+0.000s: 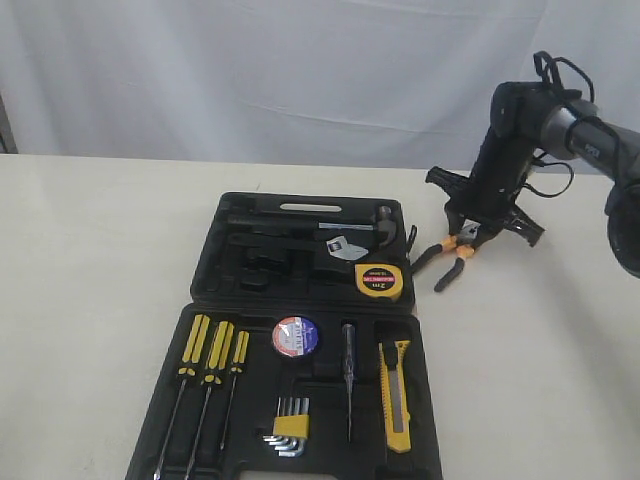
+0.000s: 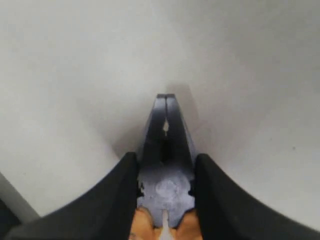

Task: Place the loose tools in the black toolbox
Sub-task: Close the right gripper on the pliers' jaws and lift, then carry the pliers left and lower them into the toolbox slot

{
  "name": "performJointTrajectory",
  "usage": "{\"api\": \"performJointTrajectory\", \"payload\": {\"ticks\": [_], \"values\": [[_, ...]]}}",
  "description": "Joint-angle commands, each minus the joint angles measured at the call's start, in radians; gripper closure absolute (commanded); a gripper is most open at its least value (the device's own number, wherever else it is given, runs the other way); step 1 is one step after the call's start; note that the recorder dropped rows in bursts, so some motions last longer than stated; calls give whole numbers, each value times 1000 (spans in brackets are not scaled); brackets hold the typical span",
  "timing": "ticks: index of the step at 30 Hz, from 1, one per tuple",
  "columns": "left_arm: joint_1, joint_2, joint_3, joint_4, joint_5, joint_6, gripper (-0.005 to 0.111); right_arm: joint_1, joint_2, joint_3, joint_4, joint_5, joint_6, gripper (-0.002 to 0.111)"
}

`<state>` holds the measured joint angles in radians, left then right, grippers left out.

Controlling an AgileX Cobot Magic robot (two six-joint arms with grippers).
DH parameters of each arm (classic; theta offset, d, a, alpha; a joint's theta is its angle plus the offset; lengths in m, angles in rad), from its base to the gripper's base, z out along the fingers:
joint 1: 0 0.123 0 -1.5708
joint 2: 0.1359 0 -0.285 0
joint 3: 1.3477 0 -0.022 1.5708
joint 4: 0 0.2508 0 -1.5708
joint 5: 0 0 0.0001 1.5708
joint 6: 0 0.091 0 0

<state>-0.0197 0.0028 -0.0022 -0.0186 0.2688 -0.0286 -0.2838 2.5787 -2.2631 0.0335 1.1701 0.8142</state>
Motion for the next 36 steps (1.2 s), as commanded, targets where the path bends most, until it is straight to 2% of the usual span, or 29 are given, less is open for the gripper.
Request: {"api": "performJointTrajectory", "payload": {"ticks": [1, 15, 28, 36], "values": [[-2, -3, 2, -2, 1, -1, 107, -4, 8, -3, 10, 23, 204, 109], [-2, -3, 2, -2, 1, -3, 107, -4, 8, -3, -90, 51, 273, 109], [-2, -3, 2, -2, 1, -3, 107, -4, 8, -3, -94, 51, 288, 109], [-2, -3, 2, -2, 1, -1, 107, -4, -38, -3, -106, 51, 370, 109]]}}
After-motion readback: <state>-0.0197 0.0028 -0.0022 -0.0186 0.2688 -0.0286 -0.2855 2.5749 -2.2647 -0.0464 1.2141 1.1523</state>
